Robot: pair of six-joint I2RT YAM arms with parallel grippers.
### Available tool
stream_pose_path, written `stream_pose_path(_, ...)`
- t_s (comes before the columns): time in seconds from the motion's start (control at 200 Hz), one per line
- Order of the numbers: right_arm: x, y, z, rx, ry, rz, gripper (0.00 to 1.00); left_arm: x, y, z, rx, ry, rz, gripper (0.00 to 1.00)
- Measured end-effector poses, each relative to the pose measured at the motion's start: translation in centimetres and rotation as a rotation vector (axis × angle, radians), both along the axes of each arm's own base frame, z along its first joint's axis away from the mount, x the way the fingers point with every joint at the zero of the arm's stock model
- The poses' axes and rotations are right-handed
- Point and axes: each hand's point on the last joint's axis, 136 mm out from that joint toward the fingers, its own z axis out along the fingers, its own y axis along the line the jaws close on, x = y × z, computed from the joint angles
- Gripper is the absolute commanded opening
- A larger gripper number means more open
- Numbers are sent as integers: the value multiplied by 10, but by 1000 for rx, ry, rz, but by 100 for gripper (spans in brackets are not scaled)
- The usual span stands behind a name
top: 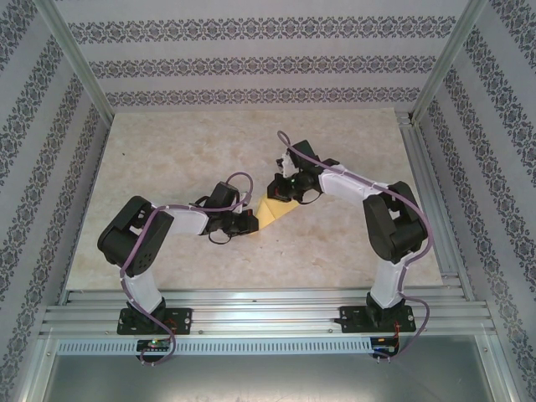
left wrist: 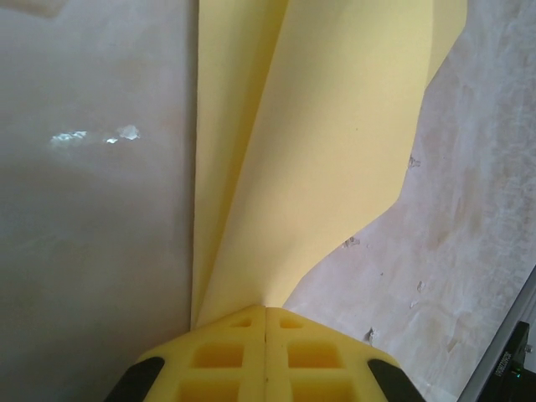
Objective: Fold a paper plane with a square sheet of paper (fold left side to right side)
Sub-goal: Third fold the triangle at the center of the table.
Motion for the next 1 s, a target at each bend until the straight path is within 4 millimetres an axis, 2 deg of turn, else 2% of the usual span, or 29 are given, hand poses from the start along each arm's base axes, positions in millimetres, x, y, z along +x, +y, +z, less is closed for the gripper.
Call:
stream_pose_path(0.12,-10,13,-17,10,39,2,0,0,2,0,12,-1,7,3)
stream_pose_path(0.28,-10,17,-37,4,76,-15,0,0,4,0,19,1,11,3)
stream_pose_path(0.525,-10,26,-42,28,85,-17,0,0,4,0,23,-1,10,3)
stream_pose_path(0.769,-16,33,-61,16,120,-12,0,0,4,0,24,-3,7,3)
stream_pose_path(1.004,-14,35,-70,10,135,-8,0,-1,3,0,27,-5,5,3)
